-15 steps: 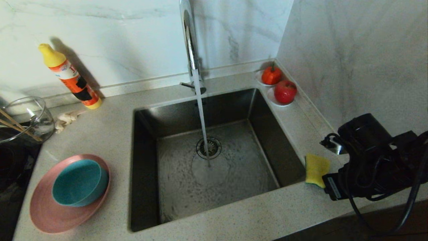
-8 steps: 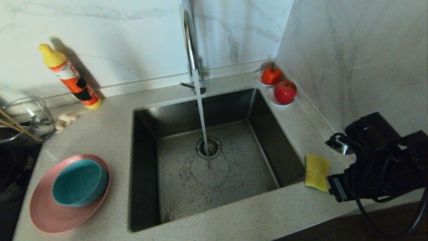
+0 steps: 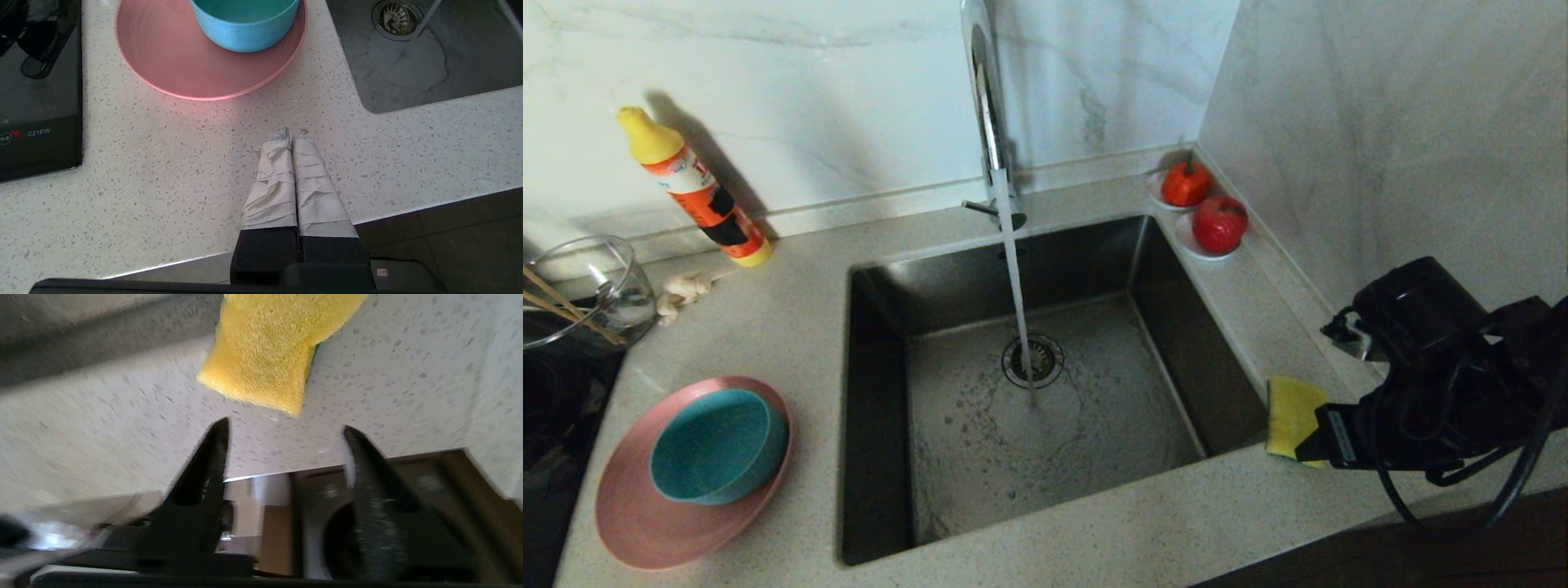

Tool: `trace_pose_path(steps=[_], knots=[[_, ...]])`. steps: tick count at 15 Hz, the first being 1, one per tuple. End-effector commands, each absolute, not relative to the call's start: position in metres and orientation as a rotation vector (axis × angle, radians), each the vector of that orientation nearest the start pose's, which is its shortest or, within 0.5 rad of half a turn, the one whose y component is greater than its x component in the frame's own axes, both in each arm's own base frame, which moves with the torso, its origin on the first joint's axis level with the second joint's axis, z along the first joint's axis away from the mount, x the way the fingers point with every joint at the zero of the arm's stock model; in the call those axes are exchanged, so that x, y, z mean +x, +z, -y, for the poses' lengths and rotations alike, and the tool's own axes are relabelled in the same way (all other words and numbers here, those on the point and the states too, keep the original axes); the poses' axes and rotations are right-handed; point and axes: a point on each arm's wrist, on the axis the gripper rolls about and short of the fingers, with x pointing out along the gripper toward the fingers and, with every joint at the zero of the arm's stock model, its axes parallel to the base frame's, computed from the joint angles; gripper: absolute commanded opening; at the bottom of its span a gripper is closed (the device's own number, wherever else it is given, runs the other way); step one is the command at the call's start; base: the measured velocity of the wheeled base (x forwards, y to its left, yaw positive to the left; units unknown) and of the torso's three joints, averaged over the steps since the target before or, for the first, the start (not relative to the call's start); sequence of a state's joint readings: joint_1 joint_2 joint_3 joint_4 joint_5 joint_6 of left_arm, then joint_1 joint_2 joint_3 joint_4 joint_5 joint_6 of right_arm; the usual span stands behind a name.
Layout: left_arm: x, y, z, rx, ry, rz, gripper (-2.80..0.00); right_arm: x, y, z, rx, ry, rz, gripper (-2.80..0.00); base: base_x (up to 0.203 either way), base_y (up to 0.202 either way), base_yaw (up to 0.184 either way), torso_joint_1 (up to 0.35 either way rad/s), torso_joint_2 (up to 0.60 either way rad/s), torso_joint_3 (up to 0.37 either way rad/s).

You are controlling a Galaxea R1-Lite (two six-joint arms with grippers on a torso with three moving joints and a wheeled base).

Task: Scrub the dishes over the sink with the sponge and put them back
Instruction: Pick up a bowl and the sponge

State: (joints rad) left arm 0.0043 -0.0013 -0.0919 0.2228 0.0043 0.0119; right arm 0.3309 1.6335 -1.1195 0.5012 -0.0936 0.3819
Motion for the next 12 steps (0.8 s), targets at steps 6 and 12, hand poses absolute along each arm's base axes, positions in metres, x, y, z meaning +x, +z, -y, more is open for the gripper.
trace_pose_path(steps=[6,12], knots=[[-0.031,0.078,0.000,0.012,0.008,-0.131,-2.80,0.270,0.183,-0.094,0.316,-0.095,-1.129,0.00,0.000,0.000,0.000,0.000,0.00,0.000],[-0.031,0.078,0.000,0.012,0.008,-0.130,-2.80,0.287,0.183,-0.101,0.406,-0.115,-1.131,0.00,0.000,0.000,0.000,0.000,0.00,0.000]])
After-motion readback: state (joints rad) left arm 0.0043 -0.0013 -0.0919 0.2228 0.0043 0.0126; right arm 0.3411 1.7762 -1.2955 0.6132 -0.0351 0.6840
